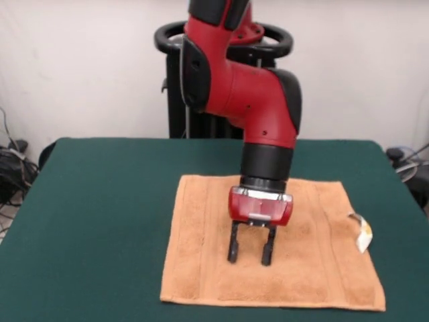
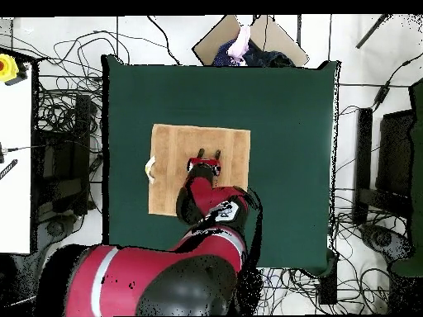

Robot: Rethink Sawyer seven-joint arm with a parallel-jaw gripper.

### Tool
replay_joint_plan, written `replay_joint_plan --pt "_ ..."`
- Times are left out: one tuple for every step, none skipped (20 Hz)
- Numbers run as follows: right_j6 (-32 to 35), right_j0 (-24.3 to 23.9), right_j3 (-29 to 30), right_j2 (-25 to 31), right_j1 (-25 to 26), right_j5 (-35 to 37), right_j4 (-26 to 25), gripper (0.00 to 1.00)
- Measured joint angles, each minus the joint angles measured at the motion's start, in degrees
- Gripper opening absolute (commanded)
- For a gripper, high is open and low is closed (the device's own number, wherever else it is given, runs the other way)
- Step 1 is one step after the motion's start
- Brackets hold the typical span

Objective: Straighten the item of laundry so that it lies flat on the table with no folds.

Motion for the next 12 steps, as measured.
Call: replay_joint_plan --pt "0.0 -1.01 -0.37 0.82 -0.49 1.63 0.01 1.0" --pt "0.0 -2.01 -0.74 1.64 -0.98 3.26 0.02 1.0" --pt "0.0 -2.3 -0.79 1.98 -1.34 4.4 0.02 1.0" --pt "-0.01 -2.74 -0.87 2.53 -1.96 6.5 0.05 1.0" --pt "-0.01 -3.86 -1.1 3.81 -3.66 13.4 0.14 1.0" --pt "-0.01 -4.97 -1.33 5.09 -5.36 20.29 0.22 1.0" --pt "-0.02 -5.97 -1.57 5.99 -6.74 27.35 0.36 1.0" --pt "-0.02 -6.96 -1.82 6.89 -8.12 34.41 0.49 1.0" --pt "-0.02 -7.74 -1.97 7.5 -9.03 39.58 0.57 1.0" --pt "-0.02 -8.52 -2.13 8.11 -9.95 44.75 0.64 1.0" --pt "-0.05 -10.57 -2.38 9.55 -12.05 57.23 0.68 1.0" --pt "-0.05 -11.96 -2.39 10.46 -13.28 64.48 0.65 1.0"
